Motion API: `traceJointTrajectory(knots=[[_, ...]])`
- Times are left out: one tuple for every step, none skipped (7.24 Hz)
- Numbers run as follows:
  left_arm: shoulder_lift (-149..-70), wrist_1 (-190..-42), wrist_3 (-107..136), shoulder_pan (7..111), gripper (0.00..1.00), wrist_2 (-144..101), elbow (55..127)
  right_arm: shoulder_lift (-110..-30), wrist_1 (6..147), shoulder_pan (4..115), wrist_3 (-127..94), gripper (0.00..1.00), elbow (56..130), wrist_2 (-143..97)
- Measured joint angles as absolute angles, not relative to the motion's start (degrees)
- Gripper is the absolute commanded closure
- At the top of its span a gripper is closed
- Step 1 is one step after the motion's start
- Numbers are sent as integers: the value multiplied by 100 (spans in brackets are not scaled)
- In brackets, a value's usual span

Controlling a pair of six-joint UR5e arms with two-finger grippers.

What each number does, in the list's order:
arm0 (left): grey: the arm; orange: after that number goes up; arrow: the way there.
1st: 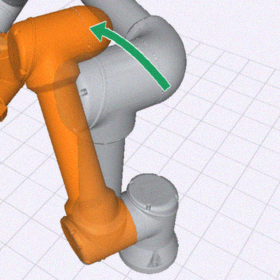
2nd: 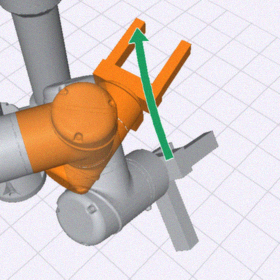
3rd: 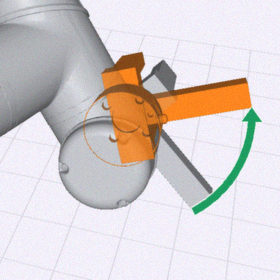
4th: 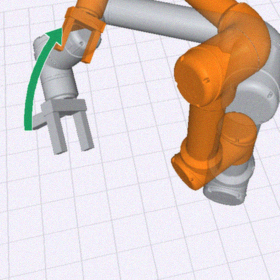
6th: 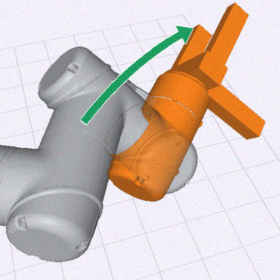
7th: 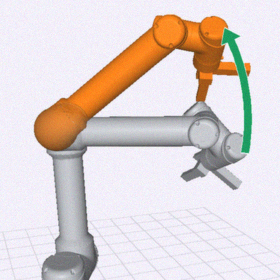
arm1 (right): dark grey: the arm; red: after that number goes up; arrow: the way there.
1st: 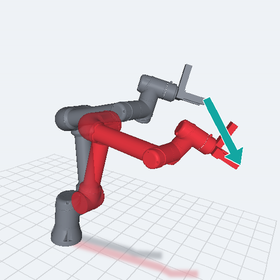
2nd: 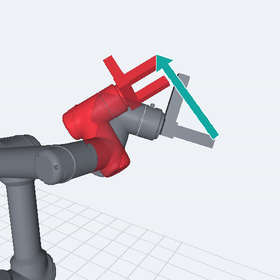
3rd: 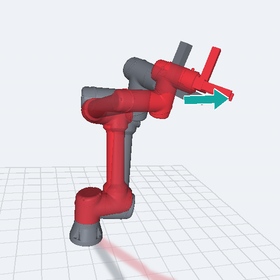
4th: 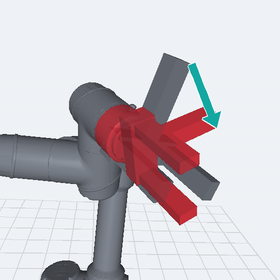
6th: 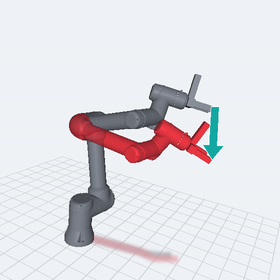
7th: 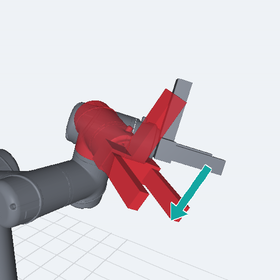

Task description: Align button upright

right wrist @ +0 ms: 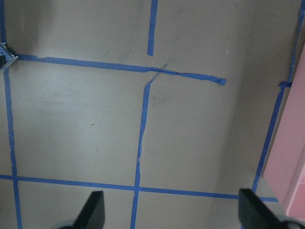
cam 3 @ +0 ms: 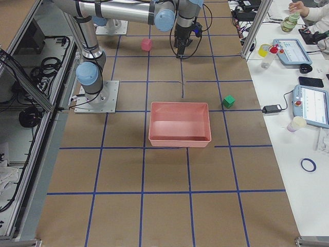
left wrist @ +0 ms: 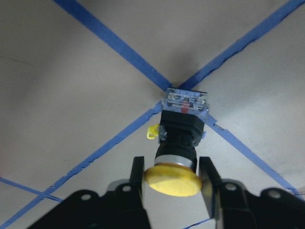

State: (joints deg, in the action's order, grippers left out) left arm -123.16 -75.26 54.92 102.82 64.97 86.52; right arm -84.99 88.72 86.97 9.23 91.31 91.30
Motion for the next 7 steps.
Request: traceJointTrajectory(knots=[[-12287,-7521,5509,10282,0,6515,8669,-8499,8876,8698,923,0,9131,9127],[-12216,-7517,5500,10277,0,6552,8652,-8499,8882,8696,923,0,9132,9124],[-12091,-7521,5489,10259,0,6655,8607,-8499,8884,8696,921,0,9132,9122],[-11884,-7534,5408,10210,0,6893,8568,-8499,8885,8697,917,0,9132,9118],[-11604,-7581,5186,10156,0,7135,8573,-8499,8886,8699,915,0,9132,9116],[-11228,-7747,4805,10124,0,7292,8599,-8500,8886,8701,916,0,9132,9115],[-10781,-8067,4143,10097,0,7512,8618,-8500,8886,8700,922,0,9132,9116]])
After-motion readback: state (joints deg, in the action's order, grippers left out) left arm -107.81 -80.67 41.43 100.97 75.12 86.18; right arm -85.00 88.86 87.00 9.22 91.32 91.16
